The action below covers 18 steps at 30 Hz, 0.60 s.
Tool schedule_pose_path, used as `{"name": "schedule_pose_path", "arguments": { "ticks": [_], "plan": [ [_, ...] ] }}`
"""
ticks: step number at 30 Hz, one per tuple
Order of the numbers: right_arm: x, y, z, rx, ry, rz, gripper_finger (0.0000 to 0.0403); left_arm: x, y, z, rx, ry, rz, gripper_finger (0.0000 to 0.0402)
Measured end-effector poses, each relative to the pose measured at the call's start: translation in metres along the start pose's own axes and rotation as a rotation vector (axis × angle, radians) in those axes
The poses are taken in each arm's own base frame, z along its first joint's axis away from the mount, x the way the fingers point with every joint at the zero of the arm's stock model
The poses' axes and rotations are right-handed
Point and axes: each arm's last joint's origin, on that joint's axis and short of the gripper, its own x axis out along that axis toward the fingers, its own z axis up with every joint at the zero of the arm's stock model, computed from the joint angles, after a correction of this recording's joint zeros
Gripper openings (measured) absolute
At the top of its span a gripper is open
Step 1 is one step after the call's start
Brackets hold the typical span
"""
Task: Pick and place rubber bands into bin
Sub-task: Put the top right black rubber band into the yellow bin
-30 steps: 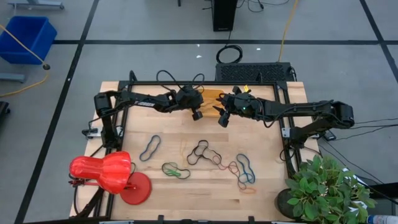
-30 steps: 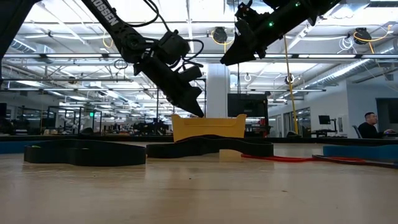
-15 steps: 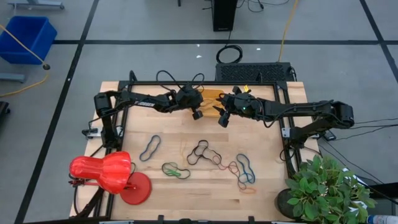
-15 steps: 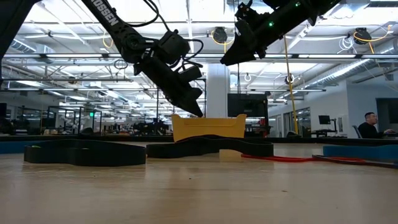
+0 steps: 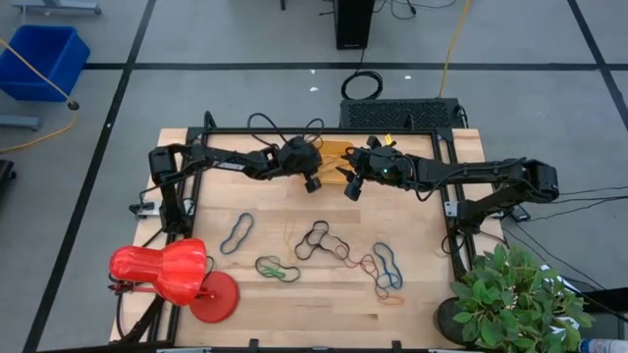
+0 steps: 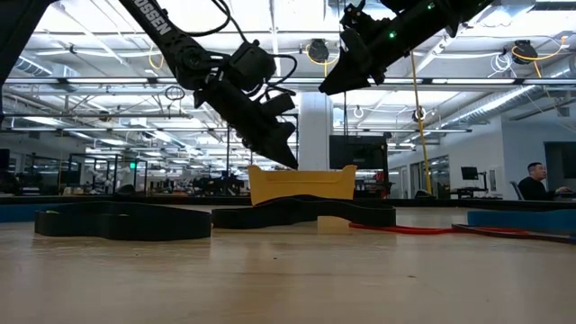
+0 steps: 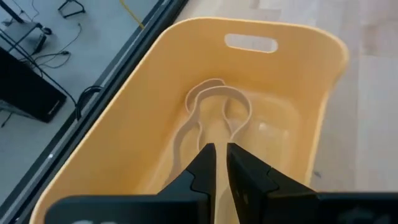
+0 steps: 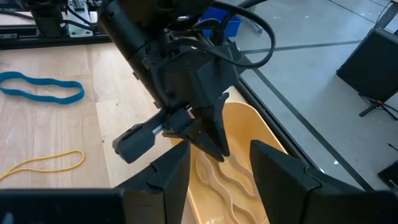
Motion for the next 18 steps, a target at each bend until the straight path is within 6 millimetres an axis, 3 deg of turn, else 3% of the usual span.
{"name": "schedule_pose_path", "arguments": {
  "ticks": [9, 14, 18],
  "plan": [
    [0.000, 0.000, 0.000, 0.000, 0.000, 0.000, 0.0160, -0.003, -0.006, 0.003, 0.064, -0.001, 0.032, 0.0060],
    [0.000, 0.000, 0.000, 0.000, 0.000, 0.000, 0.0160, -0.013, -0.008, 0.010, 0.061, -0.018, 0.067, 0.0137],
    [0.000, 0.001, 0.001, 0.071, -0.011, 0.006, 0.0160, -0.033, -0.011, 0.021, 0.005, -0.015, 0.052, 0.0194]
  ]
}}
